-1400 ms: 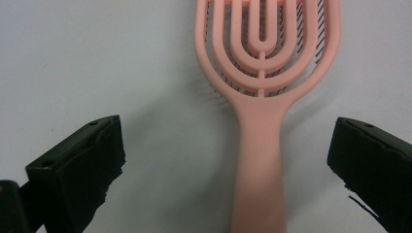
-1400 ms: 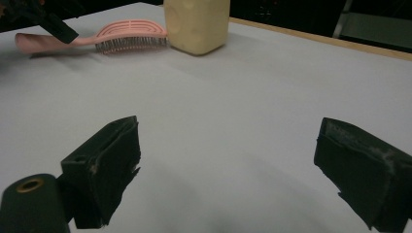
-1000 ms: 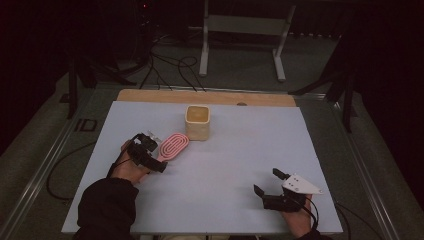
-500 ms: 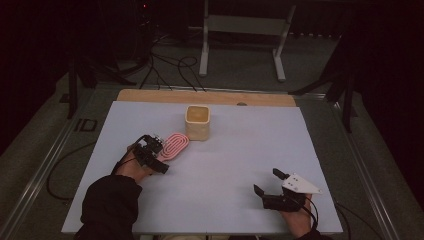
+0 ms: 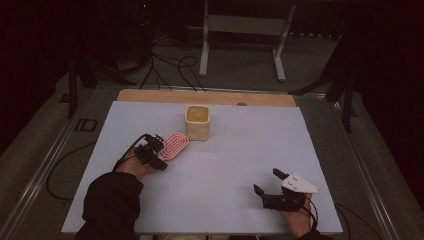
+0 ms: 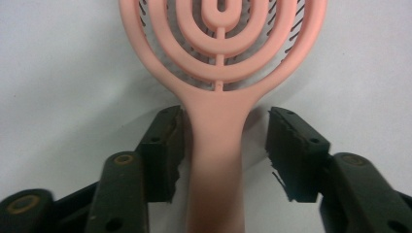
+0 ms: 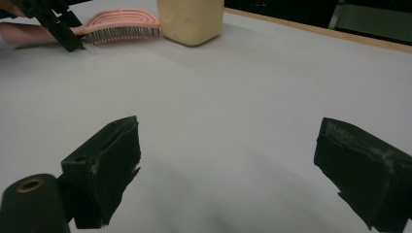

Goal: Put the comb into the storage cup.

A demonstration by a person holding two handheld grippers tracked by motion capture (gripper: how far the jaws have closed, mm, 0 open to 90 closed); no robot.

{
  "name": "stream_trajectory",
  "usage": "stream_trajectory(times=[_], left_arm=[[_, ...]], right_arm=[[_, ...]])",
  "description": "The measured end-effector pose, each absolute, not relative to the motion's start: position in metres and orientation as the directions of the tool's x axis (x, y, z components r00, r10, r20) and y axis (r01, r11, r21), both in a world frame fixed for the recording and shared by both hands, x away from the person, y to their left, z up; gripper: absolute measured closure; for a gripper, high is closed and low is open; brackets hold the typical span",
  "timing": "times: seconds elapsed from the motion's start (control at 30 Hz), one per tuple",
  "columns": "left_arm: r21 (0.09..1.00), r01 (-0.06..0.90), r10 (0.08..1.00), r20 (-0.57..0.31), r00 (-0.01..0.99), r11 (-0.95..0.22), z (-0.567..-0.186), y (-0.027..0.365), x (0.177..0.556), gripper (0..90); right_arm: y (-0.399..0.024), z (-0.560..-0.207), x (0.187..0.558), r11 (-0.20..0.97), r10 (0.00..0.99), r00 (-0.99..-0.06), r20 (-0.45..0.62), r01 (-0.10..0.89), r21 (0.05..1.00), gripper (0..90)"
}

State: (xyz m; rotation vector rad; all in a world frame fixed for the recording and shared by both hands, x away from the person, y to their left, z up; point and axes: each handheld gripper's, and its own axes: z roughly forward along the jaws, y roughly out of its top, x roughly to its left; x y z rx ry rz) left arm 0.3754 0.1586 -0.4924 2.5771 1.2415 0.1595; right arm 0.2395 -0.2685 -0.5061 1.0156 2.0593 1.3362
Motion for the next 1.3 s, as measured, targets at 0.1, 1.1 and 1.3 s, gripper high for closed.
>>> stream_trajectory(times=[0.1,1.1,1.3], left_arm=[[0.291,0.758,0.788,-0.022,0.615,-0.583,-0.491,0.159,0.377,57.3],[0.333,0.751,0.795,-0.005,0.607,-0.571,-0.486,0.162,0.363,69.9],[0.403,0.743,0.808,-0.013,0.588,-0.534,-0.478,0.168,0.353,69.9]], right_arm=[[-0.268,-0.506,0.239,0.247,0.792,-0.611,0.003,0.326,0.913,9.3],[-0.268,-0.507,0.24,0.258,0.796,-0.605,-0.003,0.336,0.906,9.4],[-0.268,-0.507,0.24,0.262,0.794,-0.608,-0.006,0.333,0.906,9.3]])
